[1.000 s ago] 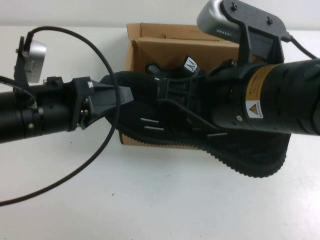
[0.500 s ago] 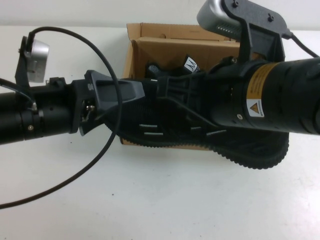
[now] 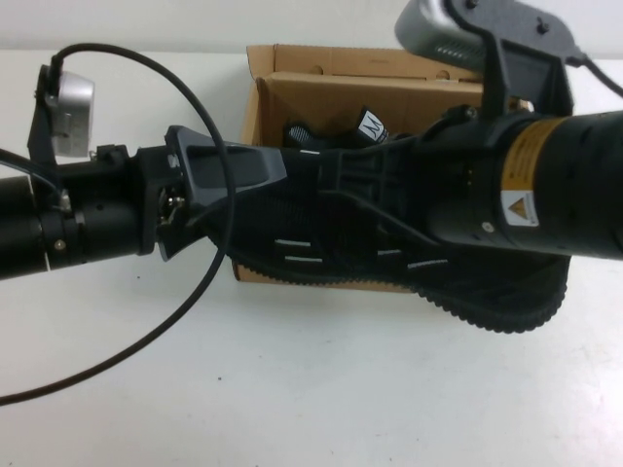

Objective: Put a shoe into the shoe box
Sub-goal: Place the shoe in the shoe box

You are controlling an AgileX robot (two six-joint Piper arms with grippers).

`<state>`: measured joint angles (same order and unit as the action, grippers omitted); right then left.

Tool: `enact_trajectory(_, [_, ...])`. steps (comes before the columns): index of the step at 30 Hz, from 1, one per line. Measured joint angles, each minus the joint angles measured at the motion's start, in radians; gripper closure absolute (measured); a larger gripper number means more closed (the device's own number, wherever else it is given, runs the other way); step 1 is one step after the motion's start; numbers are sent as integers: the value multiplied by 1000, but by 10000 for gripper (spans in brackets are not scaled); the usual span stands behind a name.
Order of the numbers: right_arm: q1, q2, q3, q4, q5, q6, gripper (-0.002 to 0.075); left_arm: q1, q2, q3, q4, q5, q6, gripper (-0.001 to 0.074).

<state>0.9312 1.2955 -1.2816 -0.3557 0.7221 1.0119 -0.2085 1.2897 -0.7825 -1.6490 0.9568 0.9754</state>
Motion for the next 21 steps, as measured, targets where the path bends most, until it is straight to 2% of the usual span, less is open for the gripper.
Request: enact_trajectory(21, [2, -141, 0, -37, 180, -69, 725, -10, 0, 0, -19, -13, 118, 65])
